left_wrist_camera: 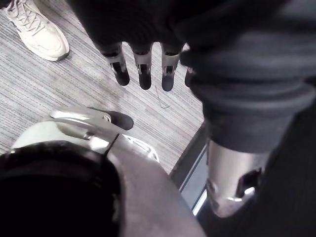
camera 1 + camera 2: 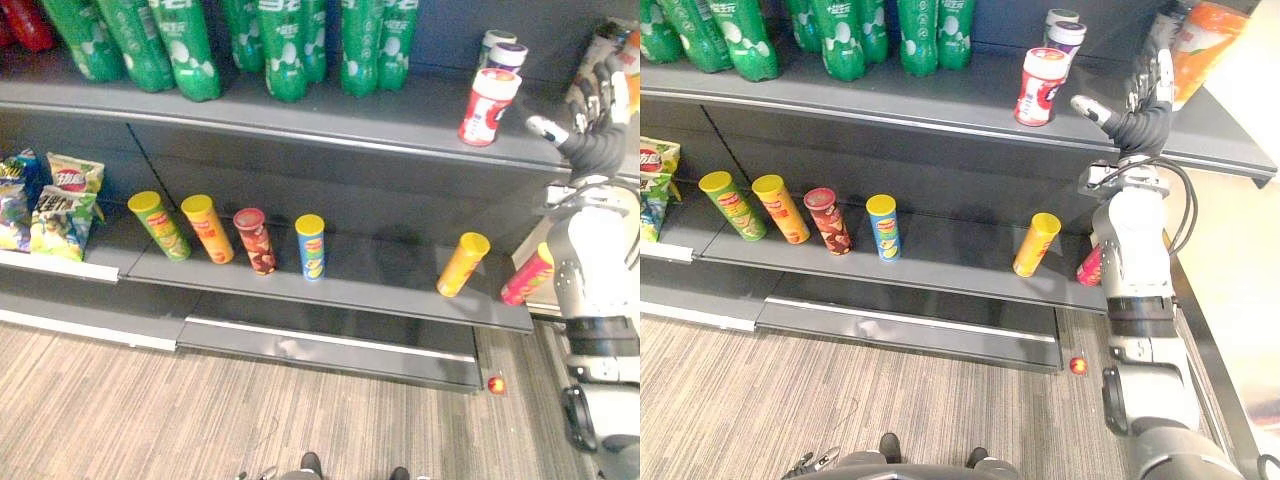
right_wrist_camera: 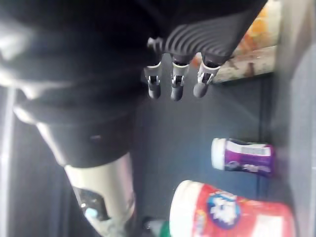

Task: Put the gum and the chips on the shelf.

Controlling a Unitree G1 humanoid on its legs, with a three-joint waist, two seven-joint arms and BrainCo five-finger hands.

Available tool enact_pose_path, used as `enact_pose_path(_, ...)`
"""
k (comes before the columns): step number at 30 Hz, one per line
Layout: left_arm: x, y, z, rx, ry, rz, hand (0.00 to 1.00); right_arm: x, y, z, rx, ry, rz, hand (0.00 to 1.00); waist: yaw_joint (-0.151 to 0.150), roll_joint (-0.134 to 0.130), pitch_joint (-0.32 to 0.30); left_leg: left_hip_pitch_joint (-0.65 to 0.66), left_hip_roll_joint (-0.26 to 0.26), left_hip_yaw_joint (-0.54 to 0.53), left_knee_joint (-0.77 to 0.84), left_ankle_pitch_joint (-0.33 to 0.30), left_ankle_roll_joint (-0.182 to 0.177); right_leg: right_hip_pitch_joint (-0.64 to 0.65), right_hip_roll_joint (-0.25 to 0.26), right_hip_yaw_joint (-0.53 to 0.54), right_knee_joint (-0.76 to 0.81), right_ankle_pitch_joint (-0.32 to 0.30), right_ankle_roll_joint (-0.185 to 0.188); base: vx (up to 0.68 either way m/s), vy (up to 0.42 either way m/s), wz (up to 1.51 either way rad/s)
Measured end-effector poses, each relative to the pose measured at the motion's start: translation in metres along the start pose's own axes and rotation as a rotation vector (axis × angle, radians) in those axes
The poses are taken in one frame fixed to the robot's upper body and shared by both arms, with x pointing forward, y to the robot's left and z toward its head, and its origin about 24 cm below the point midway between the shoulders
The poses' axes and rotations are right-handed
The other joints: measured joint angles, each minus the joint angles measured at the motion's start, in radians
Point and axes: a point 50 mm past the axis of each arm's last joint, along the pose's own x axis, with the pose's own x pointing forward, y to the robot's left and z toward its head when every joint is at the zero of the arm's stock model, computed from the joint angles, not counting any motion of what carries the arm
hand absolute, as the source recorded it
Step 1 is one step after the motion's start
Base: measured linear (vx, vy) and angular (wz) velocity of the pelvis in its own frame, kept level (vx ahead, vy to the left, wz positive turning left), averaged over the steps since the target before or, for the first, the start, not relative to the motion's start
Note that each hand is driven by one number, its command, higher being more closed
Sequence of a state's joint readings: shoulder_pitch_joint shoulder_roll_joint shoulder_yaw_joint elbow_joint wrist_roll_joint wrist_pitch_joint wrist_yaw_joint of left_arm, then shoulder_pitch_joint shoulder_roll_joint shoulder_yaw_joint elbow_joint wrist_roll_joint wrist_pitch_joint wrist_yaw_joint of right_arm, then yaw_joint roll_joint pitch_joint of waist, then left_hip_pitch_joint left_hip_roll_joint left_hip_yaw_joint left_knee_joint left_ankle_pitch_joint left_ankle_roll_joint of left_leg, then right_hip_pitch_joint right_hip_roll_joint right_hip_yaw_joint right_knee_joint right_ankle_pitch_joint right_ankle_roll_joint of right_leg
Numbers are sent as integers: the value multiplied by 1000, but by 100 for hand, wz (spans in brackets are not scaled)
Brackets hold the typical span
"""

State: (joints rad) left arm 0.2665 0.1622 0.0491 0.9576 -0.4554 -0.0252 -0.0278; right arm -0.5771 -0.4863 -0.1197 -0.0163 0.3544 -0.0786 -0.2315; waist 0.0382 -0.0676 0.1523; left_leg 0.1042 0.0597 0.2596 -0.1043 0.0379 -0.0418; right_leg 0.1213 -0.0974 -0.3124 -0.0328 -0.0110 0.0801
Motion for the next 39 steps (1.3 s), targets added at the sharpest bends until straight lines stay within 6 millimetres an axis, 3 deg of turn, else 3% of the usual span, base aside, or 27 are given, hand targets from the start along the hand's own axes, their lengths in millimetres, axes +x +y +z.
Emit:
enact_pose_path(4,-2,8,-6,-17,10,30,0,-39,15,9,44,-30,158,0,-11,-16,-50,-14,9,19,0,-1,-2,-24,10,23,0,1,-1,38,-24,-14)
enact_pose_path(8,-2,10,-8,-27,11,41,0,-69,25,-3,66,46,319,0,-20,-20,-64,-12,10,28,0,-2,-2,-29,10,35,4,4,-6,-9,-1,-9)
enact_pose_path(13,-3,11,-10,-33,15,55,0,-113,44,-19,214,188,519,0,-33,-23,-67,-13,11,32,0,-6,-7,-37,10,44,15,1,-11,-40,8,-5)
enact_pose_path(16,-4,13,-11,-35,20,65,0,-149,55,-37,324,369,595,0,-37,-25,-70,-16,12,37,0,-6,-7,-49,10,53,19,-1,-12,0,6,-7)
enact_pose_path(22,-5,14,-13,-36,24,82,0,-237,73,-97,381,834,615,0,-38,-13,-81,-18,6,40,0,-14,2,-47,7,53,17,-6,-9,27,8,1)
enact_pose_path(26,-5,15,-12,-50,9,149,0,-295,64,-130,346,1138,565,0,-37,0,-83,-21,-2,39,0,-18,0,-47,-1,51,16,-5,-7,55,28,2)
enact_pose_path(29,-4,14,-12,-69,17,175,0,-343,45,-151,294,1386,448,0,-39,5,-83,-21,-5,34,0,-23,-1,-45,-4,47,18,-4,-8,68,13,3)
enact_pose_path(33,-4,11,-15,-72,46,155,0,-380,18,-163,217,1563,265,0,-41,21,-82,-11,-7,29,0,-23,-1,-32,-6,42,19,-10,-4,62,1,4)
enact_pose_path(39,-3,3,-19,-83,74,128,0,-428,-19,-165,31,1789,57,0,-43,44,-77,20,-12,21,0,-29,-6,-4,-12,29,26,-23,2,19,0,6)
